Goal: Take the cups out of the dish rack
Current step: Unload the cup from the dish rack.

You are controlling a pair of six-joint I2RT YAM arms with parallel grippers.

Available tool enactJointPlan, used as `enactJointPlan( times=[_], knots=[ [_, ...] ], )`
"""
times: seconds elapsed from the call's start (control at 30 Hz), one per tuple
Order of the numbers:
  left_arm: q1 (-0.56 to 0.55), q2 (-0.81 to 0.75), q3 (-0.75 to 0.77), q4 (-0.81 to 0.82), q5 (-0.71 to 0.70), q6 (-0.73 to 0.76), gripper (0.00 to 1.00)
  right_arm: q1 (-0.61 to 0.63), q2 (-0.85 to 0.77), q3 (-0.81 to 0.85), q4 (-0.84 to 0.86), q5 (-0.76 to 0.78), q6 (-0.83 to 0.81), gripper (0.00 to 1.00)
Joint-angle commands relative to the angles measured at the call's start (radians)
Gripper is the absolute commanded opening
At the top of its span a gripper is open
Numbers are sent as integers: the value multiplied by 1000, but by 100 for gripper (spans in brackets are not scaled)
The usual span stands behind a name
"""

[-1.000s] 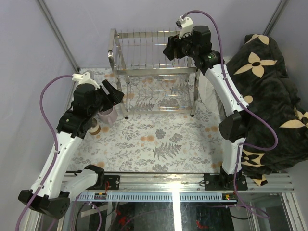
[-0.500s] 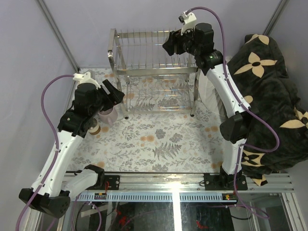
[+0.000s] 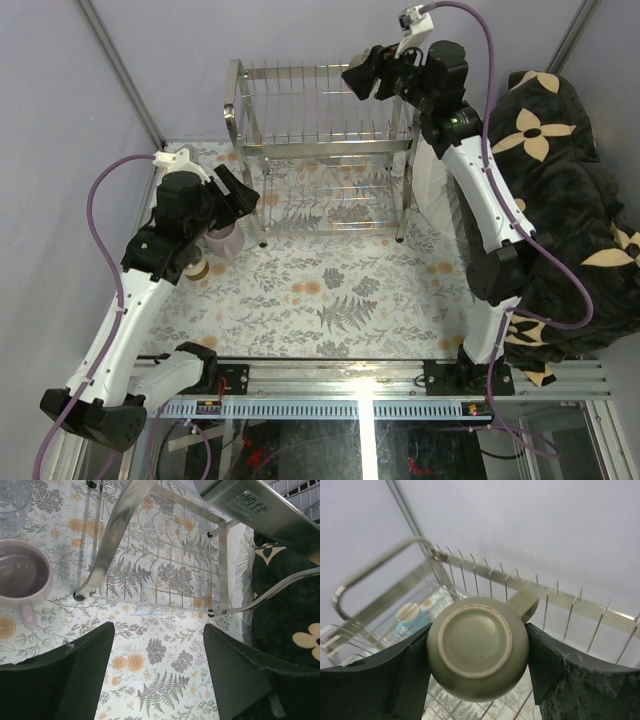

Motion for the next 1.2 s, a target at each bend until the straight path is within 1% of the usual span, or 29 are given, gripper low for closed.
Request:
enactJointPlan(
  times=[0.0, 0.13, 0.3, 0.47, 0.6, 0.7, 1.0, 1.17],
  knots=[
    [-3, 6, 28, 58, -1, 16, 72, -53, -90, 8, 233, -121, 203, 0],
    [-4, 11, 30, 59, 2, 18, 72, -90, -113, -38, 383, -229, 382, 0],
    [-4, 23, 30, 63, 19, 16, 72, -114, -128, -84, 532, -316, 595, 0],
    [-3, 30, 26, 70, 38, 14, 72, -124, -155, -208, 790, -363, 866, 0],
    [-4, 33, 24, 76, 61, 8, 72, -123, -184, -304, 941, -372, 1028, 0],
    [-4, 35, 26, 80, 77, 4, 72, -123, -236, -394, 985, -362, 1077, 0],
    [-4, 40, 25, 100, 129, -15, 72, -121, -486, -721, 989, -342, 1098, 0],
    [-17, 50, 24, 108, 151, -21, 71, -120, -654, -917, 918, -338, 1072, 0]
  ],
)
